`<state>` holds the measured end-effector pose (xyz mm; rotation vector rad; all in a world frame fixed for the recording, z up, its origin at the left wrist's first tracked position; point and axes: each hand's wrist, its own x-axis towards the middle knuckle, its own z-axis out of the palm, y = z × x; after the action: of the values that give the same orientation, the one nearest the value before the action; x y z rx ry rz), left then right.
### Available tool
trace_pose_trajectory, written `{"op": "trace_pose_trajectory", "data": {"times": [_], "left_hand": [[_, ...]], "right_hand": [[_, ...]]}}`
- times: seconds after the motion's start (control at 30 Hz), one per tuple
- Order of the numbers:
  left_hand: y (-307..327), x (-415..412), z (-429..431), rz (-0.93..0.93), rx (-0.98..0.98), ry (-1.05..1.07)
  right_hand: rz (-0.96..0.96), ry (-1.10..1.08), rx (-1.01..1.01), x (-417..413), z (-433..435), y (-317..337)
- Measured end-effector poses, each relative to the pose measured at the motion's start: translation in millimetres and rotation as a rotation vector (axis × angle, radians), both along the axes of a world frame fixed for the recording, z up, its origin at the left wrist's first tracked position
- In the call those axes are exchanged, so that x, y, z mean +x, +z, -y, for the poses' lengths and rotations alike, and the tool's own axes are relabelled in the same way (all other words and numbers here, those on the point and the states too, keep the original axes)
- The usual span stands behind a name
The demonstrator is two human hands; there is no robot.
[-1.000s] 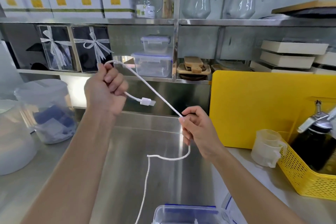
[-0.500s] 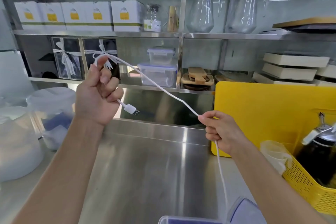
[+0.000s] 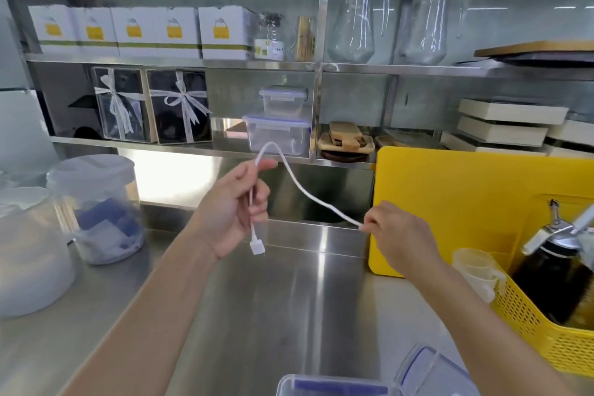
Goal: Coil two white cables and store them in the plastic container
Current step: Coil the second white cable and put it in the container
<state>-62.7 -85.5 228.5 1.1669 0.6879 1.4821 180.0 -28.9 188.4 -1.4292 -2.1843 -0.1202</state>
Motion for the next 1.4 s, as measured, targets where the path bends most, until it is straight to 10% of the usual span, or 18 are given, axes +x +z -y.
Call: {"op": "trace_pose_trajectory", "data": {"times": [0.1,0.47,0.87,1.17,1.4], "left_hand": [[-12.3,17.9,1.4,-0.168,-0.038,0.033],[-34.5,42.5,17.0,-0.671,-0.073,-0.216],[-44.3,45.1,30.6,-0.058,-0.141,-0.526],[-27.9,24.2,32.6,0.373,-0.021,-0.592],[-29.8,19.8,28.8,0.380,-0.050,-0.417]], "right_hand": [[0.271,0.226,-0.119,-7.9,20.5,1.0],[-0.064,0.330,0.013,-14.9,59.6,40.1],[-0.548,0.187,-0.061,-7.7,26.1,4.1],[-1.059,0.486,-0.285,7.1,33.3,-13.7],[-0.906,0.379,-0.315,9.8,31.8,-33.9]]}}
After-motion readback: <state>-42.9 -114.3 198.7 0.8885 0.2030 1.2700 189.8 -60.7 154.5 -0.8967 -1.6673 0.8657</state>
